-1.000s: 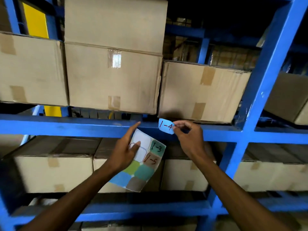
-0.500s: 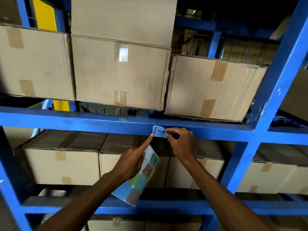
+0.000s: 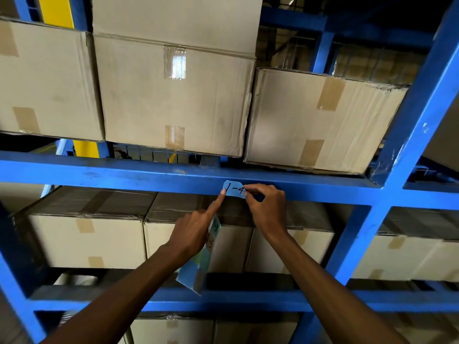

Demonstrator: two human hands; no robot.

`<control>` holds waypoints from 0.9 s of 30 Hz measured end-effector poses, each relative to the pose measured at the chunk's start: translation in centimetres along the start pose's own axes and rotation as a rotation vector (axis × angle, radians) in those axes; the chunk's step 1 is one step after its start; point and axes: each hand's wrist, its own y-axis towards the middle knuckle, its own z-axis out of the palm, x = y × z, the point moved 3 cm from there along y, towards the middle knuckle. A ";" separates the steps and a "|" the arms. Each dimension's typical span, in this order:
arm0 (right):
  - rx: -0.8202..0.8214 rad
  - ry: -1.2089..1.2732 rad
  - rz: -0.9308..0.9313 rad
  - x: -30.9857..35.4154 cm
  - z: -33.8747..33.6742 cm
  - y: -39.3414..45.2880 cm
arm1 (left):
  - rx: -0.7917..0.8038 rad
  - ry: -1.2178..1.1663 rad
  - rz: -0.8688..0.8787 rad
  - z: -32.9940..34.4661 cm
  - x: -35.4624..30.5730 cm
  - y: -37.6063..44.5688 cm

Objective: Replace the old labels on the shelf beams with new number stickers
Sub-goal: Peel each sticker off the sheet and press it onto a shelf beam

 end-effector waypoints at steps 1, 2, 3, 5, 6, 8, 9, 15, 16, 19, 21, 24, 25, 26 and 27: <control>-0.003 0.004 -0.001 0.0 0.0 0.0 | -0.007 0.012 -0.002 0.2 0.1 0.0; -0.006 0.008 0.000 0.0 0.0 0.0 | -0.011 0.018 -0.003 0.4 0.2 0.1; -0.008 0.014 0.002 -0.1 0.0 -0.1 | -0.008 0.014 -0.004 0.6 0.3 0.1; -0.014 0.030 0.007 -0.1 -0.1 -0.1 | -0.005 -0.002 -0.002 0.9 0.4 0.1; -0.016 0.035 0.007 -0.1 -0.2 -0.1 | -0.008 -0.003 0.003 1.0 0.5 0.2; -0.018 0.031 -0.006 0.0 -0.3 -0.1 | -0.010 0.005 0.011 1.0 0.6 0.2; -0.020 0.026 -0.014 0.0 -0.3 -0.1 | -0.013 0.007 0.011 1.0 0.6 0.3; -0.046 0.015 -0.018 0.4 -0.3 0.1 | -0.006 0.006 -0.003 1.5 0.5 0.2; -0.050 0.014 -0.012 0.4 -0.2 0.1 | -0.010 0.010 -0.005 1.6 0.5 0.2; -0.047 0.003 0.018 0.4 0.0 0.2 | -0.014 0.020 -0.009 1.7 0.6 0.2; -0.047 0.007 0.031 0.5 0.1 0.2 | -0.013 0.021 -0.005 1.7 0.5 0.2; -0.056 -0.001 0.042 0.5 0.3 0.1 | -0.012 0.018 -0.002 1.7 0.4 0.2; -0.058 -0.007 0.048 0.5 0.3 0.1 | -0.012 0.016 -0.002 1.6 0.4 0.3; -0.061 -0.011 0.050 0.6 0.3 0.1 | -0.011 0.015 -0.003 1.6 0.3 0.3; -0.065 -0.011 0.050 0.6 0.3 0.2 | -0.011 0.016 -0.004 1.6 0.2 0.2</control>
